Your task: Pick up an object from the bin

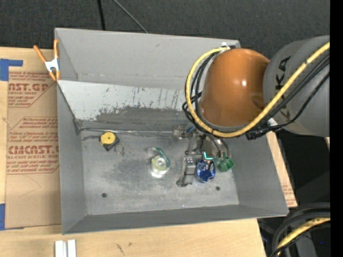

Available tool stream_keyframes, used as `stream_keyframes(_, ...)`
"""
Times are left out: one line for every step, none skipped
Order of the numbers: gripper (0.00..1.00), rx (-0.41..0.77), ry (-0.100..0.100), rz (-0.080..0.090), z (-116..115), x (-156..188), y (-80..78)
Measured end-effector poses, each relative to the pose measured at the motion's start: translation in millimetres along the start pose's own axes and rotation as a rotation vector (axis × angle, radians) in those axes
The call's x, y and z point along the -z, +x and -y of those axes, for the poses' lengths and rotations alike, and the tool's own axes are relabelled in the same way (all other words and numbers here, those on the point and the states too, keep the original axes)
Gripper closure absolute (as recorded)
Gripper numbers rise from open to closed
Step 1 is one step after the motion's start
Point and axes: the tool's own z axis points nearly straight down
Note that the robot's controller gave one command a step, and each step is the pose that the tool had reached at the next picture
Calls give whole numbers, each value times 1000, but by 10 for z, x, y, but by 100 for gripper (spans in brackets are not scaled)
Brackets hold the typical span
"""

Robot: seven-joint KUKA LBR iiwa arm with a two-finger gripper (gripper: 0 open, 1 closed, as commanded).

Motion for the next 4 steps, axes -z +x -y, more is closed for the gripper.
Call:
stream_keyframes(0,-70,-3,17,-67,-1606,-367)
stream_keyframes(0,47,0,10,174,-1287,-332)
stream_keyframes(0,65,0,6,184,-1299,-239)
stream_keyframes(0,35,-1,14,142,-1595,-392)
